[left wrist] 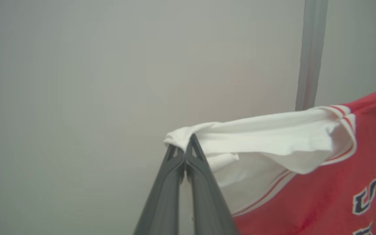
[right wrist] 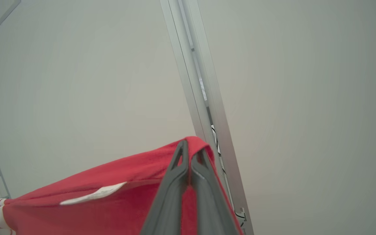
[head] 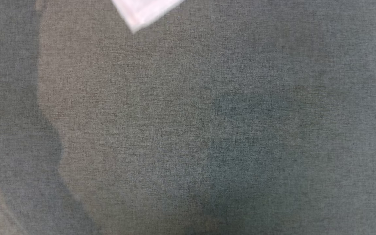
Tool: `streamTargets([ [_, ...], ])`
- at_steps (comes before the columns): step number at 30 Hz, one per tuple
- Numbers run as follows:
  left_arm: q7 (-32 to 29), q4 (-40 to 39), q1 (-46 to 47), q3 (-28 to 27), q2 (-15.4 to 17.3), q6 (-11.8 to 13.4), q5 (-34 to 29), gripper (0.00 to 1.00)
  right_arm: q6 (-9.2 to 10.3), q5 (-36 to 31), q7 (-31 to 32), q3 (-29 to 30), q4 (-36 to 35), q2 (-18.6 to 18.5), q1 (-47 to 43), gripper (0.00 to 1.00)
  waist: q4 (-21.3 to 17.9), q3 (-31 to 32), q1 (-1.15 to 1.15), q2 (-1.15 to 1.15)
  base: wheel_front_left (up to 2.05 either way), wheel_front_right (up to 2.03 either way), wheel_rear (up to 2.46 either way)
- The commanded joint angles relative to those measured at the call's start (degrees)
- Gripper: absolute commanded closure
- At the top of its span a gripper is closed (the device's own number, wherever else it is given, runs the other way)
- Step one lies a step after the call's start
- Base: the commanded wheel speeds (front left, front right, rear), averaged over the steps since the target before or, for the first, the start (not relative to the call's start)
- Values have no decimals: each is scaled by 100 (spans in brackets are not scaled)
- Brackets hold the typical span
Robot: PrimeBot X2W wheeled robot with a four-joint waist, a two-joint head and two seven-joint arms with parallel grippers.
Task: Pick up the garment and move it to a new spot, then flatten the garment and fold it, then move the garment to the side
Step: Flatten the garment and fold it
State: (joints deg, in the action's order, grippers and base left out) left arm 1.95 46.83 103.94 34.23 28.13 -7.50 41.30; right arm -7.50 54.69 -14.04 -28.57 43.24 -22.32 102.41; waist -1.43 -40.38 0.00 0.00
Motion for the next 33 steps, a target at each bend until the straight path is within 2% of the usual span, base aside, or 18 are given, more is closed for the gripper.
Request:
streamTargets([
  [1,171,151,241,19,-15,3,-44,100,0,-79,-85,52,100,-21,213,100,9,-19,0,0,0,0,0],
  [3,388,291,504,103,-88,3,-76,100,0,-197,-102,117,183,15,398,100,19,-36,0,0,0,0,0],
  [9,542,618,836,360,-227,3,86,100,-1,-424,-114,398,126,182,424,100,60,-36,0,0,0,0,0],
  [15,352,873,685,711,-275,3,402,100,-1,-484,-111,221,293,212,138,100,113,1,0,0,0,0,0],
  [24,-220,611,-13,1432,-139,2,1072,100,-1,-103,-23,-674,521,96,-532,100,113,245,0,0,0,0,0],
  [33,-628,-100,-1343,2214,439,2,1997,100,-1,706,205,-1706,200,-184,-1853,100,32,1039,0,0,0,0,0],
])
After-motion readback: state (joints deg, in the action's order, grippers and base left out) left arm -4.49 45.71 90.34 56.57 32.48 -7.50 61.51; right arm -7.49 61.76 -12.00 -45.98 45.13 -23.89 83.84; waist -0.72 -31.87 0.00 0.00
